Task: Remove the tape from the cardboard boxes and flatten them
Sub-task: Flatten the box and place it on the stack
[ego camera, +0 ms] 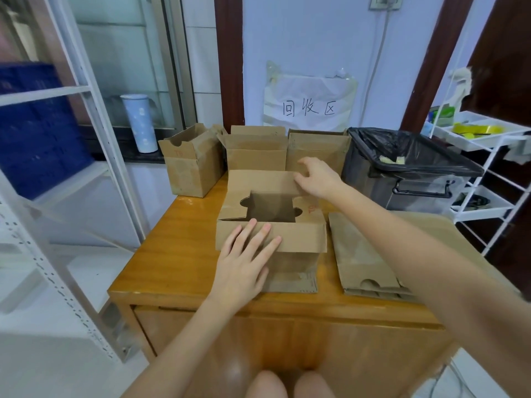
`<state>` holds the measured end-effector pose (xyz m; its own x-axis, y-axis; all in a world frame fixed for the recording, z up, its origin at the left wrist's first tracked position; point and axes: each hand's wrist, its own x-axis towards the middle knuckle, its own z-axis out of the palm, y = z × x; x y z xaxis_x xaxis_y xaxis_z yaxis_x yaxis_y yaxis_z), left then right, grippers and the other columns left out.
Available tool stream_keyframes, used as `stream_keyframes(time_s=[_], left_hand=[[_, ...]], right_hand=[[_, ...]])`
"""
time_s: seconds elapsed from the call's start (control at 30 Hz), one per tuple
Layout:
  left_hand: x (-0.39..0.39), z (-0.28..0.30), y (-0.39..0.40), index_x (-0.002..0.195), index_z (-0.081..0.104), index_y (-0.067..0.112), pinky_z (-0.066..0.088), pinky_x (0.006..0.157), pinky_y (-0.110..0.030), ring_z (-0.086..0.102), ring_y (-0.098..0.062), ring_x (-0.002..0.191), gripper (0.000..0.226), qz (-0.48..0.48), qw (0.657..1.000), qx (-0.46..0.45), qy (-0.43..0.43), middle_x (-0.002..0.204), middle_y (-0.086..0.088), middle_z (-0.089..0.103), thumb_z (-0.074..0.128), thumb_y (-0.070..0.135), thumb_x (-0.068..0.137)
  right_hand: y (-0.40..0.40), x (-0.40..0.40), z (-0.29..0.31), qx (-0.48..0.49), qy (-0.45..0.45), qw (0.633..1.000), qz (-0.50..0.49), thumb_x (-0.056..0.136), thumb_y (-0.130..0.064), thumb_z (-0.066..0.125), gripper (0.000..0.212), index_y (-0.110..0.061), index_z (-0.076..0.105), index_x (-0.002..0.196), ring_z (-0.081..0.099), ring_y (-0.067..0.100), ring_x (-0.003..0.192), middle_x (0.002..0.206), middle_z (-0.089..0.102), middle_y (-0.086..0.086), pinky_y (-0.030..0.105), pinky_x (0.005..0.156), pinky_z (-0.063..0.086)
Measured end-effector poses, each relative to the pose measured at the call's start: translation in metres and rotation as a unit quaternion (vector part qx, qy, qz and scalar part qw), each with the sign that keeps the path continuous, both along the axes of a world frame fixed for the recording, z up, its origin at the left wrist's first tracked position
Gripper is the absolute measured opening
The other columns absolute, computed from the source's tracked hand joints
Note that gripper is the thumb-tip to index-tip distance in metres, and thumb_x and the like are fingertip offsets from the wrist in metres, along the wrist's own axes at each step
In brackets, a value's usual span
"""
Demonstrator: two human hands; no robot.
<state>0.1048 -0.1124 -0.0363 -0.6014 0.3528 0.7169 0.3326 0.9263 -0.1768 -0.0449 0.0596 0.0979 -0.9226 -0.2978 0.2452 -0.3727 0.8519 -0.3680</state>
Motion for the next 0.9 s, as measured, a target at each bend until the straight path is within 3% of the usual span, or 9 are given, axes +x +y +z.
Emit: stream_keyframes(time_s=[0.1,0.27,0.47,0.57,0.63,0.73,0.9], left_hand=[[0.002,0.006,0.004,0.137,0.044,0.021,0.023,0.115,-0.045,0.036,-0.032,0.136,0.052,0.008,1.000,0.002,-0.023,0.141,-0.009,0.051,0.049,0.021,0.085],[0.009,0.013,0.007,0.136,0.050,0.019,0.022,0.116,-0.044,0.038,-0.032,0.136,0.065,0.017,0.998,0.001,-0.058,0.141,-0.009,0.050,0.071,0.015,0.075],[0.016,0.023,0.008,0.134,0.054,0.019,0.031,0.113,-0.046,0.041,-0.032,0.135,0.061,0.010,0.995,0.012,-0.097,0.141,-0.008,0.051,0.070,0.013,0.075],[0.020,0.029,0.008,0.131,0.057,0.021,0.036,0.111,-0.046,0.043,-0.029,0.134,0.047,0.013,0.995,0.019,-0.101,0.139,-0.006,0.054,0.056,0.022,0.084],[0.022,0.034,0.010,0.129,0.060,0.022,0.038,0.109,-0.044,0.046,-0.028,0.132,0.046,0.020,0.994,0.021,-0.108,0.137,-0.004,0.055,0.042,0.028,0.086],[0.023,0.038,0.012,0.124,0.063,0.022,0.039,0.107,-0.043,0.049,-0.028,0.130,0.046,0.022,0.993,0.032,-0.111,0.134,-0.004,0.058,0.037,0.030,0.087],[0.022,0.040,0.013,0.115,0.069,0.021,0.046,0.098,-0.042,0.055,-0.028,0.124,0.042,0.017,0.994,0.060,-0.085,0.126,-0.003,0.064,0.038,0.028,0.088]], right_hand=[[0.004,0.024,0.006,0.082,0.033,0.994,-0.058,0.091,-0.046,0.053,0.063,-0.009,0.035,0.139,0.049,0.030,0.119,0.135,0.046,0.012,0.040,0.088,0.044],[0.004,0.052,-0.004,0.138,-0.125,0.979,-0.079,0.083,-0.068,0.054,0.094,-0.006,0.023,0.147,0.045,0.030,0.129,0.145,0.042,0.012,0.039,0.098,0.040],[0.000,0.064,-0.002,0.138,-0.146,0.975,-0.092,0.085,-0.060,0.057,0.063,-0.013,0.049,0.127,0.057,0.023,0.107,0.111,0.059,0.001,0.033,0.082,0.042],[0.001,0.064,0.003,0.142,-0.130,0.976,-0.097,0.081,-0.058,0.060,0.054,-0.017,0.057,0.115,0.057,0.021,0.097,0.101,0.060,-0.002,0.032,0.078,0.044],[0.004,0.063,0.004,0.113,-0.123,0.981,-0.098,0.078,-0.056,0.058,0.049,-0.017,0.061,0.107,0.060,0.022,0.093,0.099,0.065,-0.002,0.032,0.079,0.047],[0.011,0.065,0.011,0.057,-0.104,0.988,-0.103,0.080,-0.056,0.053,0.042,-0.015,0.059,0.088,0.064,0.022,0.086,0.084,0.065,-0.002,0.032,0.081,0.051],[0.038,0.063,0.017,-0.073,-0.101,0.986,-0.109,0.092,-0.040,0.050,0.038,-0.006,0.067,0.087,0.071,0.019,0.072,0.077,0.071,0.002,0.040,0.080,0.058]])
